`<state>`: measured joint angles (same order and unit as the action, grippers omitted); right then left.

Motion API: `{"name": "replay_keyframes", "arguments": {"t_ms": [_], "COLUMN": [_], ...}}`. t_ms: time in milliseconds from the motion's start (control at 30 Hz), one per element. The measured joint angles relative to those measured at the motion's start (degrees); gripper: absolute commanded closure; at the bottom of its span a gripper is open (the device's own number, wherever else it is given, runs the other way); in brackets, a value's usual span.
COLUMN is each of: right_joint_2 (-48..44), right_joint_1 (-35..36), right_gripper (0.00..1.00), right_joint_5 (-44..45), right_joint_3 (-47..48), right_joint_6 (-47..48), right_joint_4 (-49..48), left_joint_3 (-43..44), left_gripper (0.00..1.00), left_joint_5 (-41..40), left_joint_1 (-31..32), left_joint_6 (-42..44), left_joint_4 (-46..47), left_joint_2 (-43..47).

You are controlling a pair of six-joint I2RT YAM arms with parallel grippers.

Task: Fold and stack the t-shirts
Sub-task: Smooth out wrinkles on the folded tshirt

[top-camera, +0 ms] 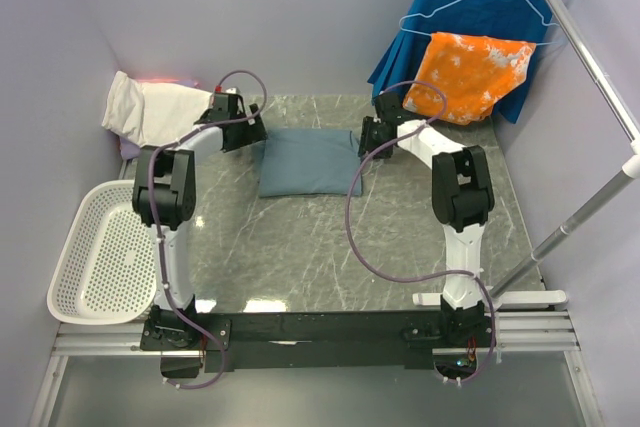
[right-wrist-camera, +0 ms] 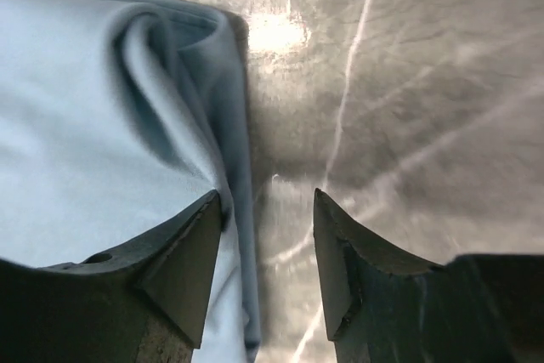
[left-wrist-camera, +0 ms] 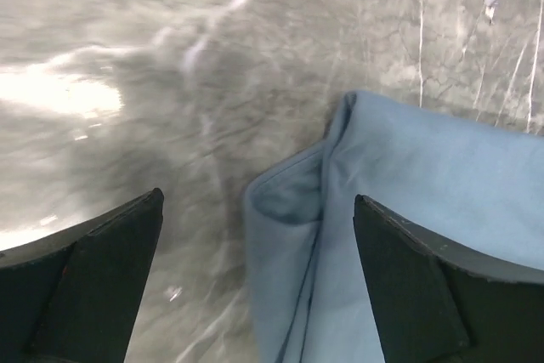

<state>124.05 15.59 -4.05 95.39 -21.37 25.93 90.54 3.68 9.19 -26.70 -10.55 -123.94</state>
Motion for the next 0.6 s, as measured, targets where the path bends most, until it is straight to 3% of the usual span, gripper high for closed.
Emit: {"name": "replay_keyframes", "arguments": {"t_ms": [267, 600], "right_joint_2": [-5.1, -6.4], "right_joint_1": [-0.3, -0.3], "right_gripper": [0.45, 0.45], "right_joint_5": [-1.3, -5.6], "right_joint_3": [-1.8, -4.7], "right_joint_6": [0.0, 0.0], "right_joint_4": [-2.2, -2.9], "left_joint_3": [-5.5, -22.4], "left_gripper": [0.01, 0.01], "left_joint_5": [-1.8, 2.7], "left_joint_1": [-0.1, 3.5], "left_joint_6": [-2.1, -4.4], "left_joint_4": [-1.2, 3.5], "left_joint_2": [9.5, 14.7]}}
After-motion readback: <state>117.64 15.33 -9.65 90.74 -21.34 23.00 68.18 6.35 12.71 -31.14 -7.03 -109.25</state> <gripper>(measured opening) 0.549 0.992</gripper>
